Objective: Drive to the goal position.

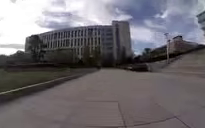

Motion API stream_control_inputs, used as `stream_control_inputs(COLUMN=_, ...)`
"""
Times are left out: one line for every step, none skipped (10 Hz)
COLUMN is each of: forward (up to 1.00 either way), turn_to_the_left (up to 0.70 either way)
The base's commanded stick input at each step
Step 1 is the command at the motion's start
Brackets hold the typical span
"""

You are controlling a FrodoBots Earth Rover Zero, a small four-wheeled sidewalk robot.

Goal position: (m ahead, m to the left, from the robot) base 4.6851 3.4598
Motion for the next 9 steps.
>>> stream_control_inputs(forward=0.70, turn_to_the_left=-0.35)
stream_control_inputs(forward=0.70, turn_to_the_left=-0.35)
stream_control_inputs(forward=0.70, turn_to_the_left=-0.35)
stream_control_inputs(forward=0.70, turn_to_the_left=-0.35)
stream_control_inputs(forward=0.70, turn_to_the_left=-0.35)
stream_control_inputs(forward=0.70, turn_to_the_left=-0.35)
stream_control_inputs(forward=0.70, turn_to_the_left=-0.35)
stream_control_inputs(forward=0.70, turn_to_the_left=-0.35)
stream_control_inputs(forward=0.70, turn_to_the_left=-0.27)
